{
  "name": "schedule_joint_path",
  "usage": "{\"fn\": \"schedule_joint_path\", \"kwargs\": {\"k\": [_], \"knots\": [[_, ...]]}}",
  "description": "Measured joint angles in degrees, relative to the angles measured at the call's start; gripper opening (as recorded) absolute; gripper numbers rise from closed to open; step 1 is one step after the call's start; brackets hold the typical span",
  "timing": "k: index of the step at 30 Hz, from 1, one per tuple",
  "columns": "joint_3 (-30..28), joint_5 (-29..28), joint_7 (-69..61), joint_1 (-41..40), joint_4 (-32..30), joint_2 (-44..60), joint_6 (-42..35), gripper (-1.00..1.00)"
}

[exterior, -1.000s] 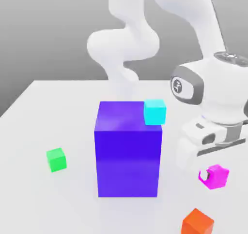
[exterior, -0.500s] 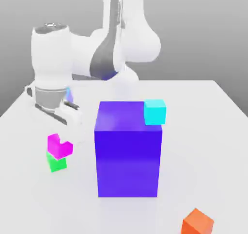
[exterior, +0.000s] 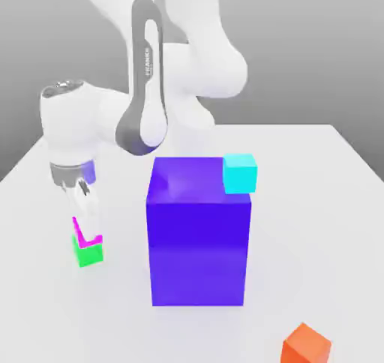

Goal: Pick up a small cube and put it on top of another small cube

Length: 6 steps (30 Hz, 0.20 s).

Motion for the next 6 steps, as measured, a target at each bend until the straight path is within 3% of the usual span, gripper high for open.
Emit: {"fn": "schedule_joint_path", "kwargs": {"k": [2, 6], "knots": [[-0.48, 0.96, -0.67, 0.53, 0.02, 0.87, 0.78, 1.0], [-0.84, -3.69, 2.47, -3.06, -0.13, -4.62, -4.41, 1.0]]}}
